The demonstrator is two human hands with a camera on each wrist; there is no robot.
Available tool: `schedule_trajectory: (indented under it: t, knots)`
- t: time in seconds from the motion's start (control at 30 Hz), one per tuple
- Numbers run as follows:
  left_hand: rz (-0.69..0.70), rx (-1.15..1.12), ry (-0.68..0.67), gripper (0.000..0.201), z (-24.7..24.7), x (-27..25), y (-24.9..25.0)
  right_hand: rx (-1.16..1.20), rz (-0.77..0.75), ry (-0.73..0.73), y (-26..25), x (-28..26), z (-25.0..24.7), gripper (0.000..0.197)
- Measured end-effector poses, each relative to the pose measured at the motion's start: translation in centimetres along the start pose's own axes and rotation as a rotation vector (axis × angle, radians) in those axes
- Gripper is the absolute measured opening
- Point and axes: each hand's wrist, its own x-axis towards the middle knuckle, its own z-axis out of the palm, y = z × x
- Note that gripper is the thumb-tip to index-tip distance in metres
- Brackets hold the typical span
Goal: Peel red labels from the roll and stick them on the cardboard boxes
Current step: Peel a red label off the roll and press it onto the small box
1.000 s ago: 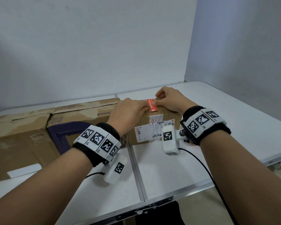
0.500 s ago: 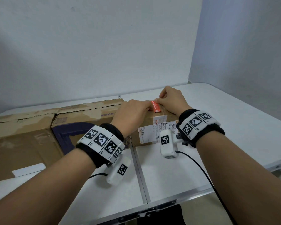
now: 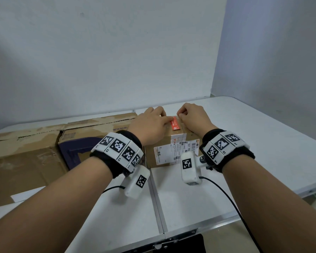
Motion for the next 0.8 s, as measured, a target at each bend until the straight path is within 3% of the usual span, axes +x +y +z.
schedule_trajectory:
  t: [0.33, 0.7, 0.8]
  knots:
    - [-0.068, 0.041, -0.164, 0.049, -0.8, 1.2, 0.2, 0.006, -0.002, 0.021, -0.1, -0.2, 0.1, 0.022]
    - [0.011, -0.020, -0.066, 0.041, -1.6, -0.8, 0.0, -0.003, 0.000, 0.034, -0.2, -0.4, 0.1, 0.023]
    - [0.020, -0.034, -0.047, 0.049, -1.7, -2.3, 0.1, 0.038, -0.017, 0.057, -0.1, -0.6, -0.1, 0.021]
